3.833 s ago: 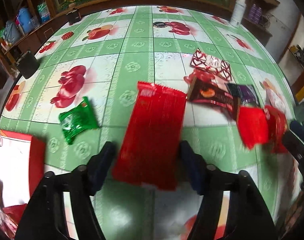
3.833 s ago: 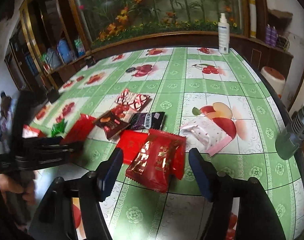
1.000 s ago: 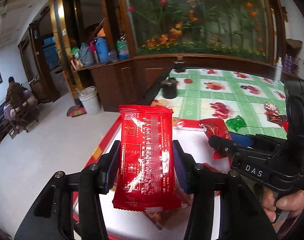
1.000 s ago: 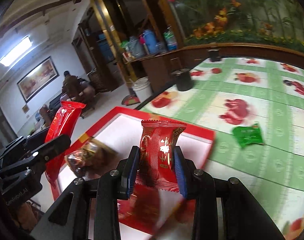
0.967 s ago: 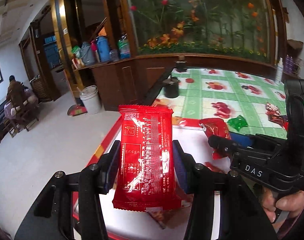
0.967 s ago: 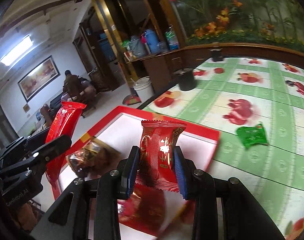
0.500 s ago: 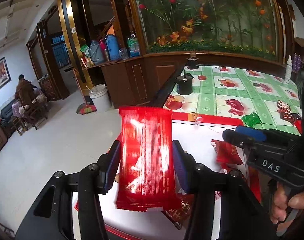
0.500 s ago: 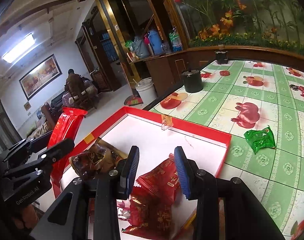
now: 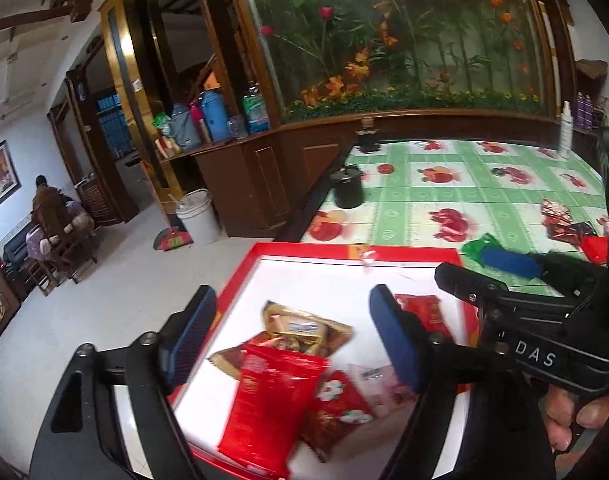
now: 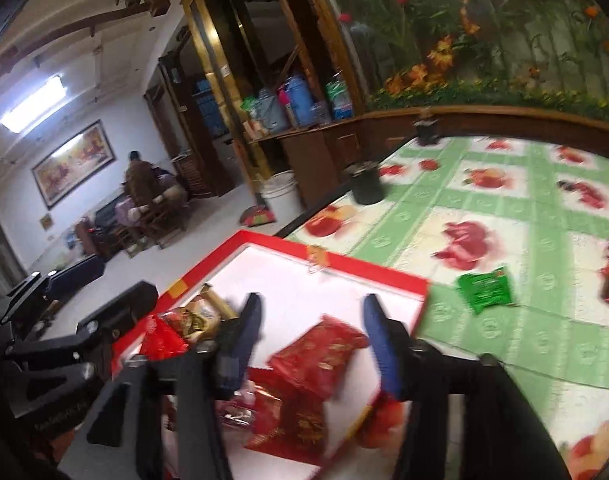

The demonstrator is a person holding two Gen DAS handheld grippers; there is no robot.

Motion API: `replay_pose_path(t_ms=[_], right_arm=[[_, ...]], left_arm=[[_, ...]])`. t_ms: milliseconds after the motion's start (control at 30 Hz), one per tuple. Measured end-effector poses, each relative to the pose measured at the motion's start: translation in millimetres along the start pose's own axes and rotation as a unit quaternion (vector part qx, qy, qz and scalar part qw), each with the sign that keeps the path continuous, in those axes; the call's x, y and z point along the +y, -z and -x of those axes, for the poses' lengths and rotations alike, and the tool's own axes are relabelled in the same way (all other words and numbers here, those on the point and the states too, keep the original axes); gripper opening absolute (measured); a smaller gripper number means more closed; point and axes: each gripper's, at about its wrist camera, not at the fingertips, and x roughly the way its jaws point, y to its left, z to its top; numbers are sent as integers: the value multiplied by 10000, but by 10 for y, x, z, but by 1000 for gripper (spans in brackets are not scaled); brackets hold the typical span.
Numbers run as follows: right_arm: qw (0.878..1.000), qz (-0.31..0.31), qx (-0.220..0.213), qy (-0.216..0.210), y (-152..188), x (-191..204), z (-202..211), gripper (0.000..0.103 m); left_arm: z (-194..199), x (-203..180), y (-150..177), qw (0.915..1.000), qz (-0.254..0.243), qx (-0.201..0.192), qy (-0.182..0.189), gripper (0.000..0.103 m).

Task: Organize snacks
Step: 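Move both grippers back over the remaining snacks on the table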

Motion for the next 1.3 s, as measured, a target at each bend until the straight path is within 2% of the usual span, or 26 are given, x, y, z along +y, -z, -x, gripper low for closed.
replay_pose_path(t_ms=[33,167,300,500,933,1300], right_arm=[[9999,49,-44,159,1,-7,37,70],[9958,210,-147,875,-1,-148,250,70],[9862,310,10,1624,1,-365,408,70],[9710,416,-12,2353,-13,-708,762,70],[9506,64,-132,3100,-102,-1423,1309,71],[9486,-30,-123,3162,-85,-1626,1403,71]], left_arm=[[5,-52,-12,10000,-48,-16,57,82],[6,-362,-90,9990,-313,15,310,82],[18,-686,-165,9973,-521,28,520,82],[11,-1112,-278,9942,-734,43,781,82],[21,-1654,-491,9887,-1026,-5,1097,81],[11,-1935,-513,9853,-1217,41,1196,81]])
